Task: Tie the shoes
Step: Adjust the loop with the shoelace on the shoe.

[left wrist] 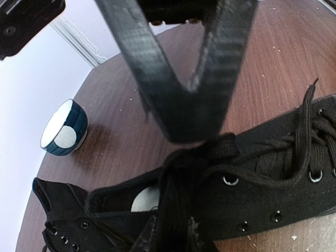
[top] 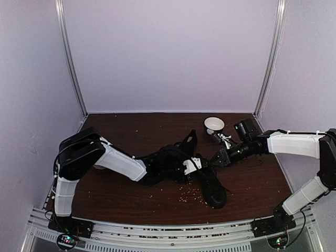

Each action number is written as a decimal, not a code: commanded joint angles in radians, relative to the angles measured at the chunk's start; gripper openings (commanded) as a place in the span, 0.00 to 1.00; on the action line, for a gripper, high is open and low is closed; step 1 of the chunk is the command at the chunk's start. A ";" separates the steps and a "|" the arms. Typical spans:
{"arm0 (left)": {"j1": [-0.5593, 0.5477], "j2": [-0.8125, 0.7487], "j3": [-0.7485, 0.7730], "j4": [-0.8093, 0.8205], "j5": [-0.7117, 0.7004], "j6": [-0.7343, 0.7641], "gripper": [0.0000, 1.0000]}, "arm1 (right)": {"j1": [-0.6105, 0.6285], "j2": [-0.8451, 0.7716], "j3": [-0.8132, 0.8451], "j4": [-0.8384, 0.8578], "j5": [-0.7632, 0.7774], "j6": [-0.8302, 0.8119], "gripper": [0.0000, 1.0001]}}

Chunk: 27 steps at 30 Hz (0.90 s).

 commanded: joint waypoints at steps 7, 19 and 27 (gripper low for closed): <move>0.000 -0.031 0.054 -0.003 0.010 0.058 0.41 | 0.024 0.023 -0.004 0.008 0.039 -0.030 0.22; 0.001 -0.011 0.099 -0.064 0.022 0.125 0.53 | 0.039 0.024 0.003 0.003 0.076 -0.034 0.01; 0.001 -0.005 0.124 -0.085 0.084 0.119 0.49 | 0.038 -0.020 0.015 -0.017 0.068 -0.035 0.00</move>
